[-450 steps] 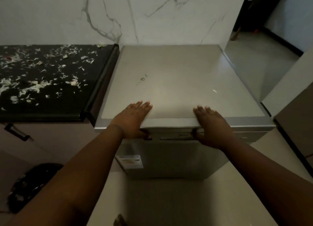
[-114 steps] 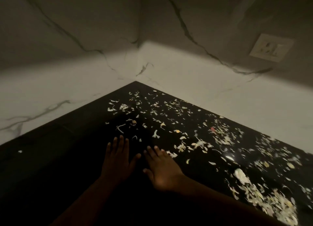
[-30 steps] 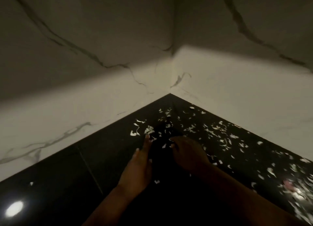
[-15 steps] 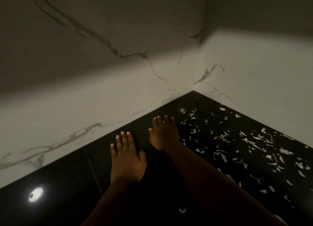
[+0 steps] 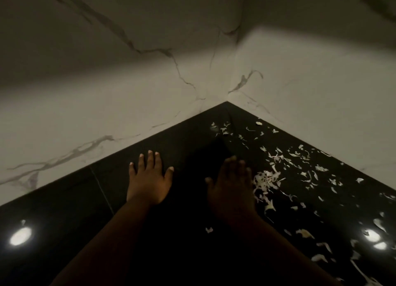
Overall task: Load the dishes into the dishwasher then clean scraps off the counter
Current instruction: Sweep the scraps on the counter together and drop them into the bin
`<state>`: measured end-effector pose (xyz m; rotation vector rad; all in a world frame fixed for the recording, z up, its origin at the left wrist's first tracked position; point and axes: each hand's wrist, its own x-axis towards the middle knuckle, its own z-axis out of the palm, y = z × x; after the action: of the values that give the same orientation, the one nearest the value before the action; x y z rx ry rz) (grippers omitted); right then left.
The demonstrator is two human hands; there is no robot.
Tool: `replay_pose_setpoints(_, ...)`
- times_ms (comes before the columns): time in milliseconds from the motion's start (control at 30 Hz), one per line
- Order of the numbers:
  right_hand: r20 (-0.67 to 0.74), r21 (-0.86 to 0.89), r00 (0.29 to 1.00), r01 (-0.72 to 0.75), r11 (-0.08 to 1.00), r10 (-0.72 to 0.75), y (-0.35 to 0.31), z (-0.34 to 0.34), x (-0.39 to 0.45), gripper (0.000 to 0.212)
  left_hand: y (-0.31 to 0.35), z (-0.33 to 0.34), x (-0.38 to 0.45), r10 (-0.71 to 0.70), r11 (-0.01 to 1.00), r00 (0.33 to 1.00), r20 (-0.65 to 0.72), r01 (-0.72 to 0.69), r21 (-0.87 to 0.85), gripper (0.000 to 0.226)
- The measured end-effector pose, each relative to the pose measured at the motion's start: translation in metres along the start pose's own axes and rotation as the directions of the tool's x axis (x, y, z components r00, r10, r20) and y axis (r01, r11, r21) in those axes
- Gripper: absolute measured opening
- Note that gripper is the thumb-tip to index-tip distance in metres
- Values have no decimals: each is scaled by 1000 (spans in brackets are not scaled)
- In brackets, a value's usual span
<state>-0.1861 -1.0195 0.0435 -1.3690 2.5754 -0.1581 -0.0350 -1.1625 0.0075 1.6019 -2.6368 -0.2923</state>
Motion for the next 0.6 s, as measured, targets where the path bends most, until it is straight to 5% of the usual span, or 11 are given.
replay_pose_setpoints(100, 160, -25, 955, 258, 966, -250, -44, 29, -43, 75, 0, 0, 0, -11, 1000, 1000, 6, 11, 0, 70)
replay_pose_setpoints(167, 234, -57, 931, 300, 952, -279, -43, 38, -51, 75, 0, 1, 0, -6, 1000, 1000, 4, 6, 1, 70)
replay_pose_setpoints(333, 207, -12, 957, 209, 978, -202, 25, 30, -43, 97, -1, 2, 2, -7, 1000, 1000, 5, 7, -9, 71)
replay_pose_setpoints(500, 49, -131, 998, -33, 991, 39, 92, 3, -20, 105, -1, 3, 3, -4, 1000, 1000, -11, 4, -11, 71)
replay_pose_setpoints(600, 16, -143, 996, 91, 986, -90, 64, -5, 9, 97, 1, 3, 2, 1, 1000, 1000, -1, -1, -4, 71)
